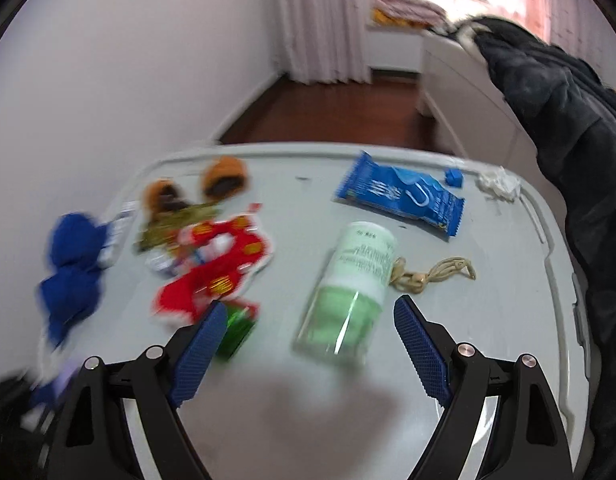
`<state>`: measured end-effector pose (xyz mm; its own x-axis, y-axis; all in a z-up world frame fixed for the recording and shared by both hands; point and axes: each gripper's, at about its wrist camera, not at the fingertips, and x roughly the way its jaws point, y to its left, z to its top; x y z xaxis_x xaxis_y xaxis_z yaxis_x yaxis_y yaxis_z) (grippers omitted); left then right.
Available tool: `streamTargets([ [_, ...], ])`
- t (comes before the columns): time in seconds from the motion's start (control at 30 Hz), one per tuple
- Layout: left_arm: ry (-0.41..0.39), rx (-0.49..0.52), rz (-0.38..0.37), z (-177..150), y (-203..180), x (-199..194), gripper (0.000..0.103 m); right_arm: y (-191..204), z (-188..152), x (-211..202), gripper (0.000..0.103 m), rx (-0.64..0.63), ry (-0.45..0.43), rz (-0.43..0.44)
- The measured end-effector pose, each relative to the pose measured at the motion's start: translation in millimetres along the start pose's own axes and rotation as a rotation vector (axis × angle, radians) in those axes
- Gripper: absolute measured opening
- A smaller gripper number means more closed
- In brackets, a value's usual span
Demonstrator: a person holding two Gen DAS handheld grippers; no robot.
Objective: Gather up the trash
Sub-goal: 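Grasp the lavender block with the left tool while the right tool grasps the green-white cylinder, then release the block and cylinder into the orange bucket, return to table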
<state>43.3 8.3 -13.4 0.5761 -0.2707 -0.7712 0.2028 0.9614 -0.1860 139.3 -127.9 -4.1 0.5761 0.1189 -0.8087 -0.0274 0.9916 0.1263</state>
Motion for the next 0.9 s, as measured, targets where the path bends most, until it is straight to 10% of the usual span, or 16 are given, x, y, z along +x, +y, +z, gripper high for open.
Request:
streamTargets([
  [0.17, 0.016, -0.011, -0.038, 0.0, 5.6, 0.7, 0.021, -7.3, 2.4, 38.4, 0.049, 0.049, 0.089, -0.039],
  [0.67, 0.048, 0.000, -0.092, -4.3, -3.1, 3.0, 0.021, -24.3, -36.1, -38.1, 0.048, 0.069, 0.028, 0.088],
  [0.9, 0.141, 0.083, -0.199, -48.1, -30.6, -17.3, 0.021, -11.3, -132.0, -122.3, 0.048, 0.018, 0.087, 0.188],
])
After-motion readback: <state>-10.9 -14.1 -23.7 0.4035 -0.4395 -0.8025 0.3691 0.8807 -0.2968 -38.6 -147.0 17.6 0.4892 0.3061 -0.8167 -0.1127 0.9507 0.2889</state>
